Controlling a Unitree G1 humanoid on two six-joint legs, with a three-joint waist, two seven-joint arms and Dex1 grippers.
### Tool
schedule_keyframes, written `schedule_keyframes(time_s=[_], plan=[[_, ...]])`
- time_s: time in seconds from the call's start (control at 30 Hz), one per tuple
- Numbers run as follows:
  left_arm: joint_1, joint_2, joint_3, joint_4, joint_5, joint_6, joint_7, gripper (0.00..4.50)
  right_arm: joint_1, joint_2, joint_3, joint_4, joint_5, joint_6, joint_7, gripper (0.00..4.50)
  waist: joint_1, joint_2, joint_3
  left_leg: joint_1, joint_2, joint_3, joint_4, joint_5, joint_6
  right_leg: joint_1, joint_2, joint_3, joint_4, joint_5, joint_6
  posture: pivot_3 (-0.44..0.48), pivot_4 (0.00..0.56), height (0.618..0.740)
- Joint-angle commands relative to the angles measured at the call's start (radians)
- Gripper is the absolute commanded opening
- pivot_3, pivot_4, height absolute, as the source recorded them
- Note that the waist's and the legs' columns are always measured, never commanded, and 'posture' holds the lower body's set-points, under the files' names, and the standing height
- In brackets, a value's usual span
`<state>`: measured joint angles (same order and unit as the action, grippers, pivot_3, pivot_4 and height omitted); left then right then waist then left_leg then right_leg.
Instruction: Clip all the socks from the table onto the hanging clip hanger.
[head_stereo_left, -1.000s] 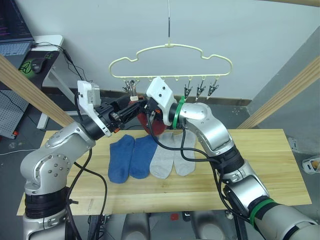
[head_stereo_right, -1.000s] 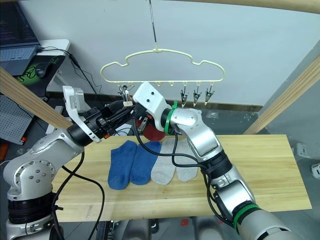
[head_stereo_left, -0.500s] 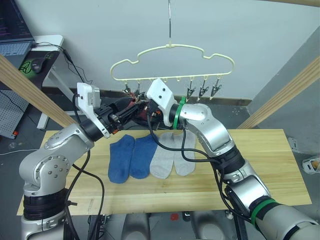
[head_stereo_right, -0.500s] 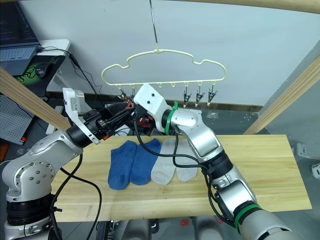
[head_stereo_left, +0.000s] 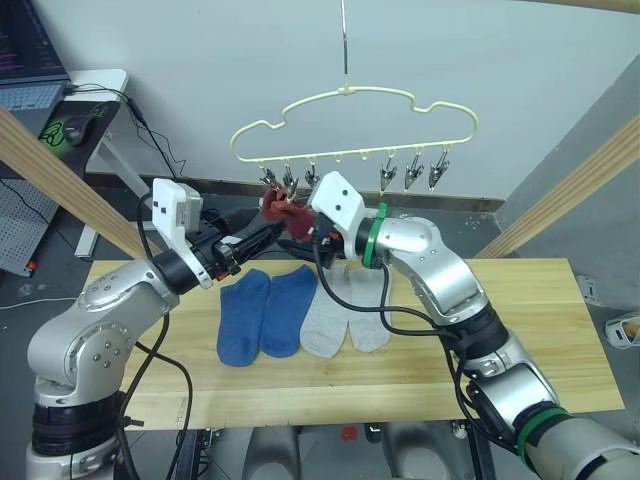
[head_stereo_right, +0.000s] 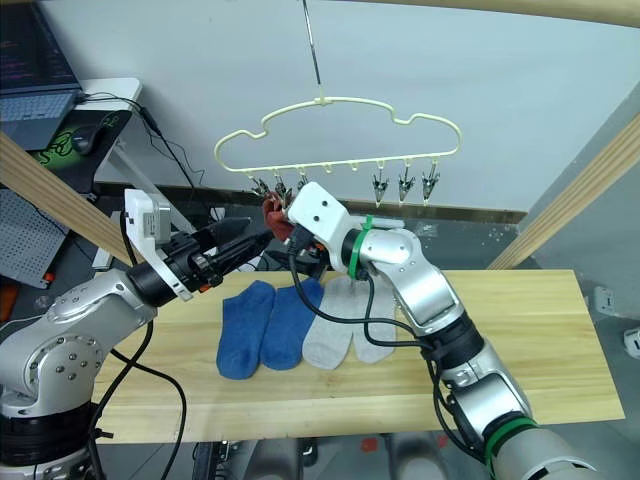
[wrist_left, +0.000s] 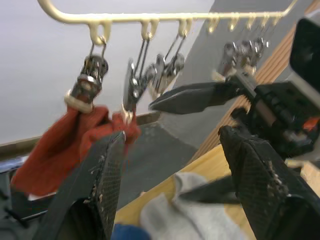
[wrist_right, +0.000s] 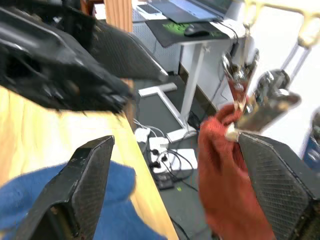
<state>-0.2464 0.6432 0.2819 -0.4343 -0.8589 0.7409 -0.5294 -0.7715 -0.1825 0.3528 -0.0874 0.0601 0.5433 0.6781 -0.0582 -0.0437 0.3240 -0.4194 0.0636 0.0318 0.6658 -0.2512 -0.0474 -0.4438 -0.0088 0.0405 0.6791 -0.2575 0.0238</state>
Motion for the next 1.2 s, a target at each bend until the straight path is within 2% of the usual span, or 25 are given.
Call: schedule_keyframes(time_s=[0.03,0.27,0.57,0.93,1.2], plan=[[0.034,0.019,0.012,-0.060,0.037,-0.053,-0.027,3.23,0.029,-0.040,-0.039,-0.159,0.031,0.045,0.013,4.11,0.000,0.000,0.000,0.000,0.000,0.000,0.000,0.000,0.000,0.000,0.000,0.000,0.000,0.000,0.000,-0.080,0.297,0.740],[0.087,0.003,0.018,-0.085,0.106,-0.117,-0.011,3.23,0.158,-0.153,-0.150,-0.412,0.150,0.183,0.034,4.11,0.001,0.000,0.000,0.000,0.000,0.000,0.000,0.000,0.000,0.000,0.000,0.000,0.000,0.000,0.000,-0.085,0.294,0.740],[0.196,-0.059,-0.011,-0.132,0.217,-0.261,-0.008,3.23,0.356,-0.315,-0.343,-0.566,0.258,0.209,0.033,4.11,0.001,0.000,0.000,0.000,-0.001,0.000,0.000,0.000,0.000,0.001,0.002,0.000,-0.001,0.000,0.000,-0.106,0.284,0.740],[0.201,-0.209,-0.119,-0.120,0.418,-0.468,0.070,3.23,0.423,-0.349,-0.444,-0.613,0.327,0.176,-0.024,4.11,-0.001,-0.001,-0.002,0.001,-0.002,0.001,0.001,0.001,0.000,0.001,0.007,0.001,0.000,0.000,0.000,-0.140,0.275,0.740],[0.125,-0.323,-0.225,-0.052,0.547,-0.526,0.165,3.23,0.453,-0.374,-0.482,-0.631,0.352,0.157,-0.047,4.11,-0.006,-0.001,-0.002,0.001,-0.002,0.001,0.001,0.001,0.000,0.002,0.007,0.001,0.000,0.000,0.000,-0.176,0.284,0.740]])
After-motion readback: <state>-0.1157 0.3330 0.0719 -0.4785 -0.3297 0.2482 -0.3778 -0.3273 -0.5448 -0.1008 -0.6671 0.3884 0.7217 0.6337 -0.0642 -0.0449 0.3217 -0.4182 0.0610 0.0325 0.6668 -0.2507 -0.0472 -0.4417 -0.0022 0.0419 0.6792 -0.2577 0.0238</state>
